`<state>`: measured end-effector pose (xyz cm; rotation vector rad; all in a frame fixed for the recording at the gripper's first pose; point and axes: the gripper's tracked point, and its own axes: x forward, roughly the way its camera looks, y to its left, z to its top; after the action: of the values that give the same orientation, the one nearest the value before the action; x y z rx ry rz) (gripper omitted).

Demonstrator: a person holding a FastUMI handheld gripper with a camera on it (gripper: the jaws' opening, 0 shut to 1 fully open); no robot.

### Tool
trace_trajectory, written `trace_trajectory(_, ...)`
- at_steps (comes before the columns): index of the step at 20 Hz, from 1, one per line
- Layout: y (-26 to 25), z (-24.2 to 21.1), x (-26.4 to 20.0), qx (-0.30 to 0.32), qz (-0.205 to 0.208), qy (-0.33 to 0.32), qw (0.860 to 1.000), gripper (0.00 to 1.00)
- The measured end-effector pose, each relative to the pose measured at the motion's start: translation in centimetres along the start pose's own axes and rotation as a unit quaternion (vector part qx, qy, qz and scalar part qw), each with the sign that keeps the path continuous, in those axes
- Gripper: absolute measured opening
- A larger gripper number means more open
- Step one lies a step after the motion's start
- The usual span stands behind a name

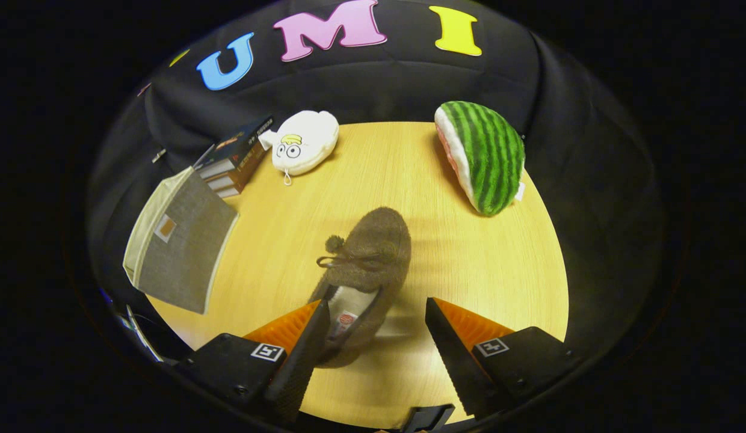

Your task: Open the storage box then place both shoes into the box .Put the left shoe in first, then the right shoe, with the right side of both shoes facing outward in a uniform manner.

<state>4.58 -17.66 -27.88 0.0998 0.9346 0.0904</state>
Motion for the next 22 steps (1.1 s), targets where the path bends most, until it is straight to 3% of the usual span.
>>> trace_trajectory(6,-1.5,1.0,3.9,0.073,-0.010,0.011,0.997,0.99)
trace_trajectory(9,-1.3,0.9,4.9,0.111,0.011,0.028,0.993,0.92)
trace_trajectory(10,-0.8,0.7,5.2,0.110,0.017,0.036,0.993,0.87)
trace_trajectory(13,-0.1,0.1,5.9,0.100,0.016,0.048,0.994,0.48)
trace_trajectory(14,0.0,0.3,6.0,0.104,0.016,0.051,0.993,0.43)
trace_trajectory(16,-0.2,0.4,5.9,0.114,0.014,0.056,0.992,0.42)
trace_trajectory(21,-1.1,0.5,5.8,0.090,0.003,0.039,0.995,0.07)
trace_trajectory(22,-1.0,0.5,5.5,0.088,0.007,0.038,0.995,0.05)
